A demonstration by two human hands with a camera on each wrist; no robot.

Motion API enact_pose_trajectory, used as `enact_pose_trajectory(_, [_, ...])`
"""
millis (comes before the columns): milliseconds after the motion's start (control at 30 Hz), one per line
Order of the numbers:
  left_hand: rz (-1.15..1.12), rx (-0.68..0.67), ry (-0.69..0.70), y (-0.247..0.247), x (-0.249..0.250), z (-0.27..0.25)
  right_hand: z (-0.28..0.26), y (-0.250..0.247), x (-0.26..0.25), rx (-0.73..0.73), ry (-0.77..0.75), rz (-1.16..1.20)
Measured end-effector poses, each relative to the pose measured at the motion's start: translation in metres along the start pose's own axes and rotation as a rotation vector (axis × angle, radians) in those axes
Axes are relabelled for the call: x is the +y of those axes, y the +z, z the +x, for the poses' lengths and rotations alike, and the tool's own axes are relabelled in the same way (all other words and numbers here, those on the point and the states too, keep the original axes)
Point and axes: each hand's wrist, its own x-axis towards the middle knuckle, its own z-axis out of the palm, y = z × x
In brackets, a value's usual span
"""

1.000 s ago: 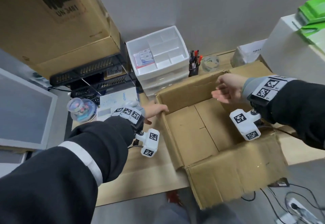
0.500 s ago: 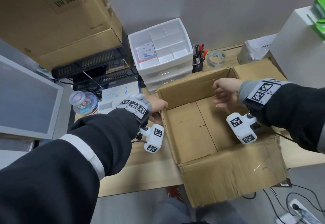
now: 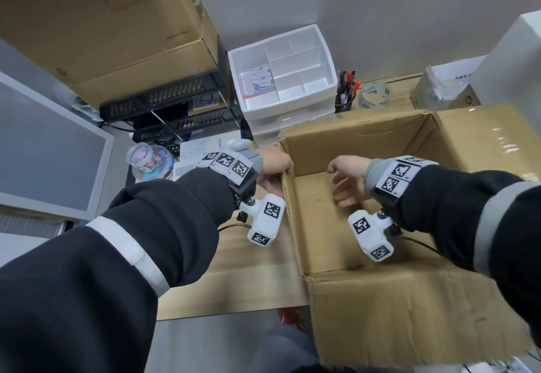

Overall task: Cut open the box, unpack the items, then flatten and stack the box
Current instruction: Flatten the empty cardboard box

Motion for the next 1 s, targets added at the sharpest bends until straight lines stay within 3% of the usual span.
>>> enact_pose_trajectory(533, [0.056, -0.004, 0.076, -0.008, 0.007, -0.005, 0.018, 0.02, 0.0, 0.031, 0.028, -0.035])
enact_pose_trajectory(1000, [0.065, -0.022, 0.129, -0.02, 0.028, -0.017, 0.0, 0.023, -0.029, 0.059, 0.028, -0.146])
